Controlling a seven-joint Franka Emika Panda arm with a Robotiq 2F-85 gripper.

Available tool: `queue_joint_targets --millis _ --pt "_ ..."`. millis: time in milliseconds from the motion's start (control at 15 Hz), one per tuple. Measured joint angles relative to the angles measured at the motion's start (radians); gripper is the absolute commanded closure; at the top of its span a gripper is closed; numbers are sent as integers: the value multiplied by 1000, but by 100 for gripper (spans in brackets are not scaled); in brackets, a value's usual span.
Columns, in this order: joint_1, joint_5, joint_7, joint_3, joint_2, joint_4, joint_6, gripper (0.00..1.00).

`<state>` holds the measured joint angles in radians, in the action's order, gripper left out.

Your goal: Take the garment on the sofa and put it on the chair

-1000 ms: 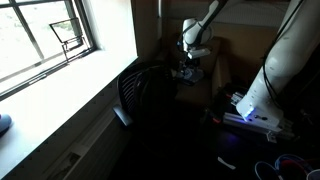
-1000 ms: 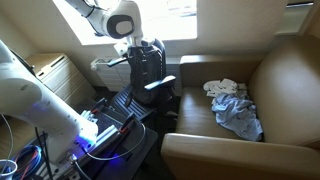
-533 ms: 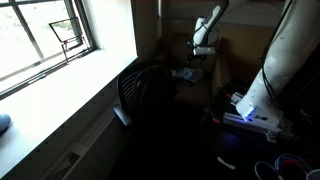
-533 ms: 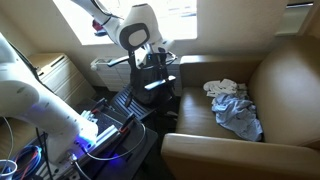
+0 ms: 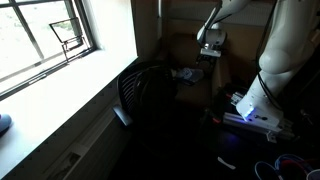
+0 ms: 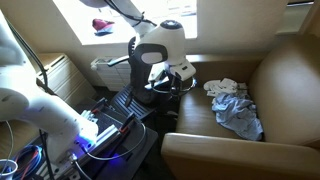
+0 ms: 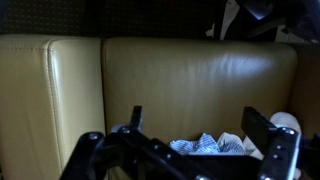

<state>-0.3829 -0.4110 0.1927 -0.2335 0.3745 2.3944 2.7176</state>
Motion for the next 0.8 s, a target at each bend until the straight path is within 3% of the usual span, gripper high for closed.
queue_joint_targets --millis 133,333,800 --pt "9 -1 26 6 22 -9 16 0" --pt "25 -45 178 5 79 -73 38 0" --pt "9 -255 385 36 482 -507 166 0"
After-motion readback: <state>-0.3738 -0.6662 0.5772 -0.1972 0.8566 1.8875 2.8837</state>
